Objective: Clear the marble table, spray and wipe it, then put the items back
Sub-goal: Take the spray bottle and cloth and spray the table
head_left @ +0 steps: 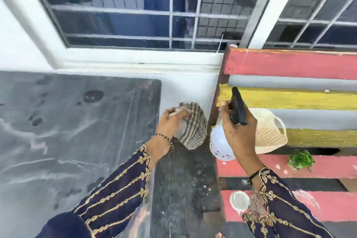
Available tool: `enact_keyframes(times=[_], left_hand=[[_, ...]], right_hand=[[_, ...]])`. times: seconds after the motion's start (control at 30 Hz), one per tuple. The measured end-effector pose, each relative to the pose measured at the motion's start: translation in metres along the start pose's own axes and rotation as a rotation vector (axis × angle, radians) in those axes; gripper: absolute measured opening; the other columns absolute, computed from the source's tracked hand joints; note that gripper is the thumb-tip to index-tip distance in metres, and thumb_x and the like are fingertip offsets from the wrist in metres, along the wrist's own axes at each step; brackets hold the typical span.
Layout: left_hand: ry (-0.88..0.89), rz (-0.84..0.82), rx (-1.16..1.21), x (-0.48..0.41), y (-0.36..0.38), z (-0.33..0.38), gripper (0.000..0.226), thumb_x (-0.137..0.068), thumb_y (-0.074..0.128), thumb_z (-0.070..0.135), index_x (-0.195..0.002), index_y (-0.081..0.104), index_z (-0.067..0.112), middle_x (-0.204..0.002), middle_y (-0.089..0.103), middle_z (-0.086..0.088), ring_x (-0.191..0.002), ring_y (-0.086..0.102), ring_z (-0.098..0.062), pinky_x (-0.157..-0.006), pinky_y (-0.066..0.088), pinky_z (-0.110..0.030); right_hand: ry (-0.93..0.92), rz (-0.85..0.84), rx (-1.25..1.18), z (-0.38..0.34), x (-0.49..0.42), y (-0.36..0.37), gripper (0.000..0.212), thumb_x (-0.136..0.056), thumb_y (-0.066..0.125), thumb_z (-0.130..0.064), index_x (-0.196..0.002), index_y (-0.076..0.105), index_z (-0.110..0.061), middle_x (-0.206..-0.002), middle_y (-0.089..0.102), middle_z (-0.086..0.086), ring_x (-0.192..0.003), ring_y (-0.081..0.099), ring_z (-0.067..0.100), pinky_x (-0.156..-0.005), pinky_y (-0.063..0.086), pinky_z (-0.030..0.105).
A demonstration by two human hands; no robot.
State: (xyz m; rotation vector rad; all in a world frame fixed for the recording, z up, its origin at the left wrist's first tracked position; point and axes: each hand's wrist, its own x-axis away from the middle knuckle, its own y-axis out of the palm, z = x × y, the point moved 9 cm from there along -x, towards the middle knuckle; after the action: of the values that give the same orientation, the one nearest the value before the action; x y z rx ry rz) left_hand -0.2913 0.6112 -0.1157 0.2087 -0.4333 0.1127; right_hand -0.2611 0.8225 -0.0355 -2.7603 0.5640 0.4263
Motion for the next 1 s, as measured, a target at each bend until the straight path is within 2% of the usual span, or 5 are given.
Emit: enact_keyframes(times=[0.17,0.37,0.53,0.67,1.0], left_hand=[[0.059,0.078,-0.047,0.080,-0.131,0.051,0.014,-0.077,0.073,0.016,-0.086,0.070,0.006,-0.080,0.070,-0.016,-0.070,0.064,-0.026,-0.072,0.056,-0.042],[0.065,0.280,0.016,0.155,-0.279,0.074,0.009,-0.077,0.073,0.014,-0.083,0.070,0.008,-0.052,0.065,0.002,-0.038,0.056,-0.009,-0.038,0.037,-0.011],[0.041,0.440,0.093,0.192,-0.377,0.069,0.009,-0.076,0.074,0.015,-0.080,0.070,0.008,-0.062,0.067,-0.006,-0.052,0.061,-0.019,-0.052,0.050,-0.020],[0.036,0.534,0.122,0.207,-0.447,0.072,0.020,-0.073,0.078,0.022,-0.086,0.072,0.007,-0.074,0.073,-0.011,-0.065,0.068,-0.025,-0.068,0.060,-0.037],[0.056,0.723,0.289,0.179,-0.619,0.110,0.015,-0.077,0.074,0.014,-0.086,0.071,0.002,-0.068,0.072,-0.009,-0.054,0.066,-0.018,-0.050,0.054,-0.023]], right_hand=[[0.095,-0.099,-0.162,-0.074,0.065,0.088,0.036,-0.098,0.065,-0.042,-0.082,0.071,-0.011,-0.071,0.069,0.017,-0.051,0.054,0.016,-0.055,0.045,0.032],[0.172,-0.318,-0.197,-0.132,0.142,0.205,0.039,-0.093,0.070,-0.047,-0.068,0.073,-0.017,-0.066,0.071,0.013,-0.045,0.053,0.016,-0.052,0.044,0.033],[0.173,-0.555,-0.145,-0.169,0.191,0.298,0.048,-0.089,0.072,-0.050,-0.060,0.069,-0.012,-0.052,0.067,-0.001,-0.044,0.057,0.009,-0.056,0.045,0.031],[0.226,-0.711,-0.245,-0.198,0.219,0.369,0.055,-0.090,0.070,-0.051,-0.070,0.068,0.000,-0.062,0.065,0.018,-0.045,0.048,0.014,-0.051,0.040,0.029],[0.278,-0.887,-0.164,-0.221,0.225,0.595,0.061,-0.090,0.067,-0.055,-0.072,0.070,0.003,-0.065,0.072,0.014,-0.036,0.054,0.028,-0.043,0.045,0.031]])
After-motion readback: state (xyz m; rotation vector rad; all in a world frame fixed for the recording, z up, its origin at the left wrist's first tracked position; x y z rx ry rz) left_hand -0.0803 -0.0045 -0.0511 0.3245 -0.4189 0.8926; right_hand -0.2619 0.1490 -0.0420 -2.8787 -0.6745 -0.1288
